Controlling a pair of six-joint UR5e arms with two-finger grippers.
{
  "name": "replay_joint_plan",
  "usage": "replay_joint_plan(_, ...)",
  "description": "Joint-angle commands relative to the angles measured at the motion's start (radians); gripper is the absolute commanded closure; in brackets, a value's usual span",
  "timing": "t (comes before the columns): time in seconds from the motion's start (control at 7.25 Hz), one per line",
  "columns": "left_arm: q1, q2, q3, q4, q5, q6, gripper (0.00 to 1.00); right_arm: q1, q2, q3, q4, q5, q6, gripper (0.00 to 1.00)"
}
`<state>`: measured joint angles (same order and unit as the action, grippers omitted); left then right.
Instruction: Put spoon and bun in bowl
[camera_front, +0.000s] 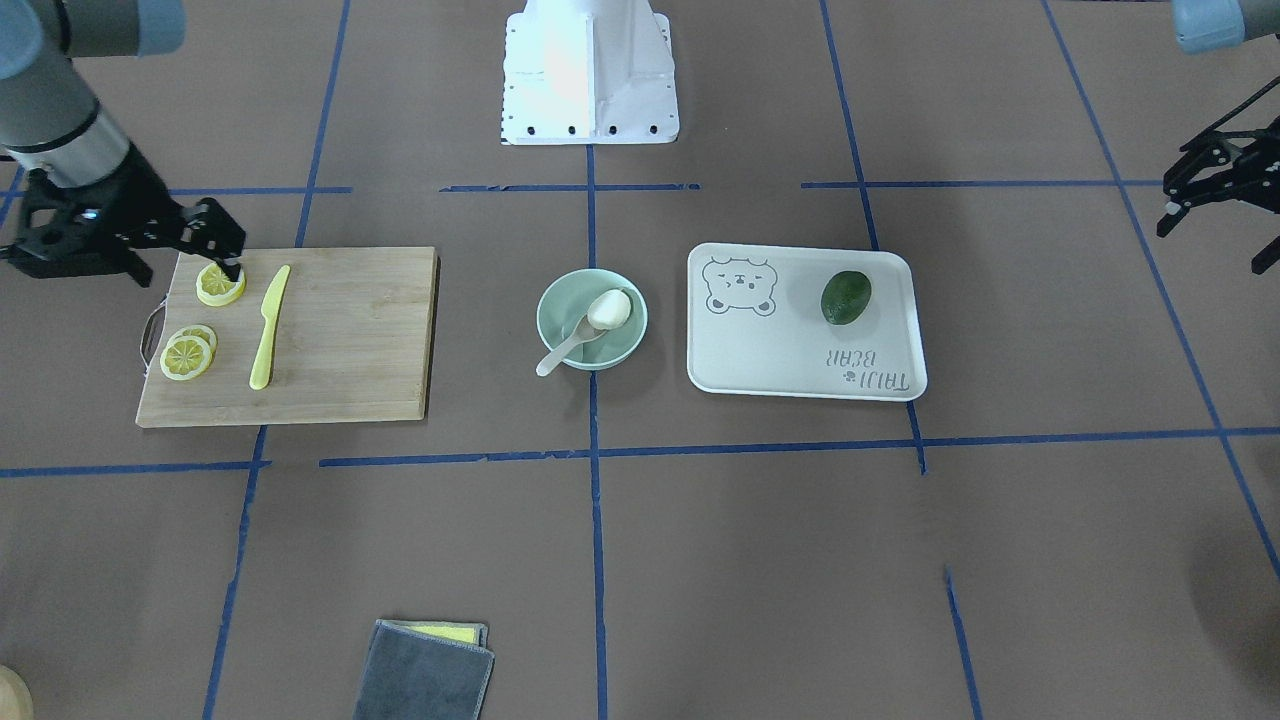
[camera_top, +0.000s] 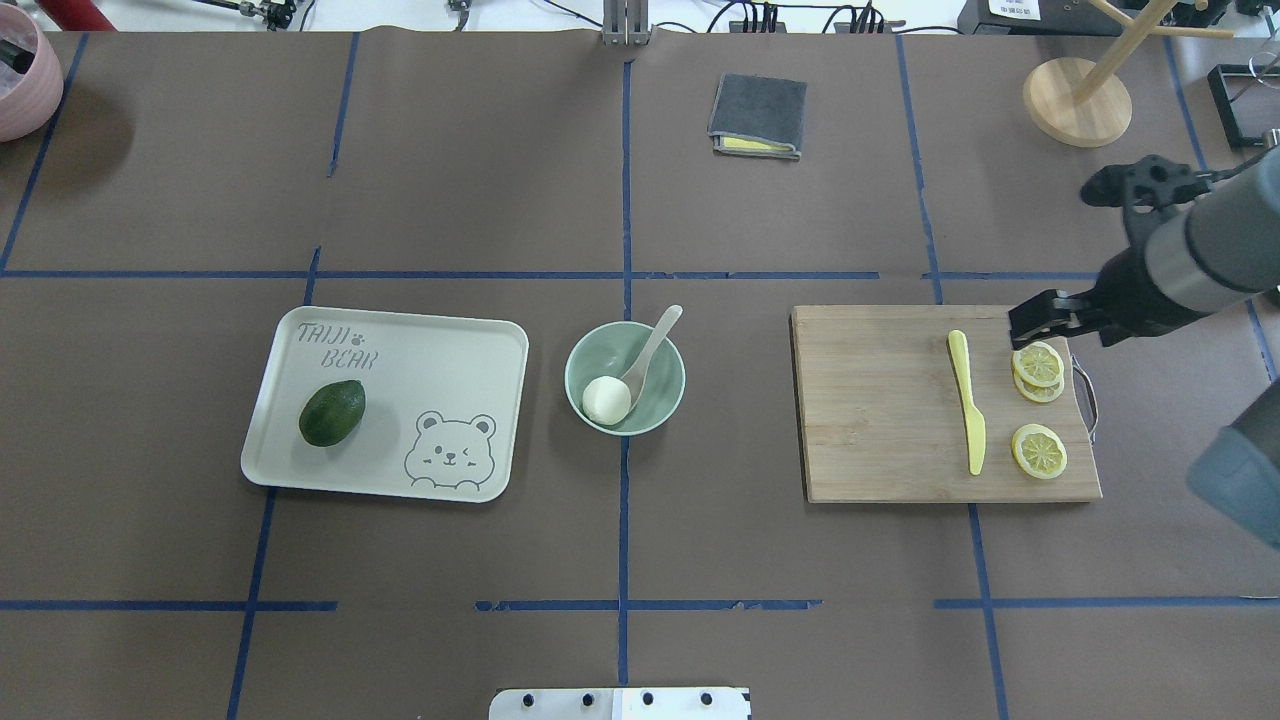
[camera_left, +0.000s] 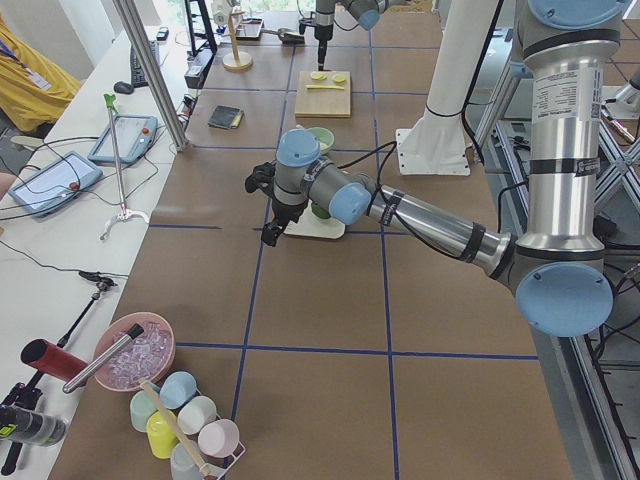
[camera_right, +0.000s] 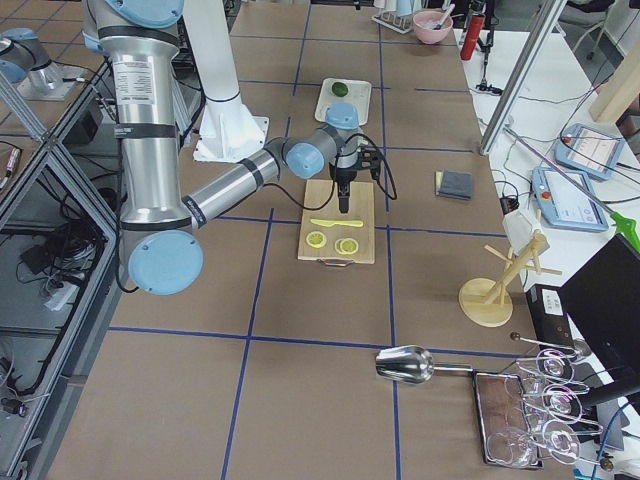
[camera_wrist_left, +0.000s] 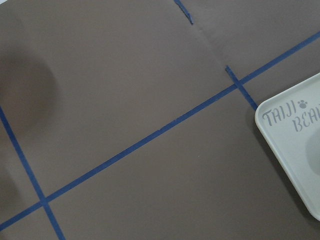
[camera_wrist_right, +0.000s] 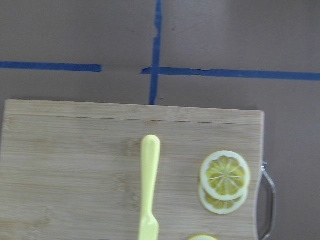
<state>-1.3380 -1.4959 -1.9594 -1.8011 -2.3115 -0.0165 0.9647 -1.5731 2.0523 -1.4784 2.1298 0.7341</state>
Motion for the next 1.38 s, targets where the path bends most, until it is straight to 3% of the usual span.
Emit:
replay_joint_plan(0.0, -0.043, 0.015, 0.058, -0.009, -0.006, 0.009, 0.00, 0.247, -0.128, -0.061, -0.008, 0.131, -0.431, 0.00)
replay_joint_plan(0.14, -0.047, 0.037, 0.060, -0.003, -0.008, 0.053, 0.00, 0.381, -0.148, -0.148, -0.010, 0.207, -0.616, 0.00)
replay_joint_plan(0.41, -0.177, 0.019, 0.184, 0.009, -0.041, 0.170, 0.00, 0.521, -0.099, -0.333, -0.010, 0.237, -0.865, 0.00)
replay_joint_plan(0.69, -0.240, 0.048, 0.221, 0.130, -0.096, 0.187, 0.00, 0.552, -0.085, -0.350, -0.048, 0.258, -0.897, 0.00)
replay_joint_plan(0.83, -0.239, 0.058, 0.229, 0.149, -0.138, 0.185, 0.00, 0.561, -0.040, -0.347, -0.121, 0.272, -0.898, 0.00)
replay_joint_plan(1.24, -0.233, 0.077, 0.240, 0.134, -0.109, 0.179, 0.00, 0.563, -0.027, -0.348, -0.132, 0.260, -0.898, 0.00)
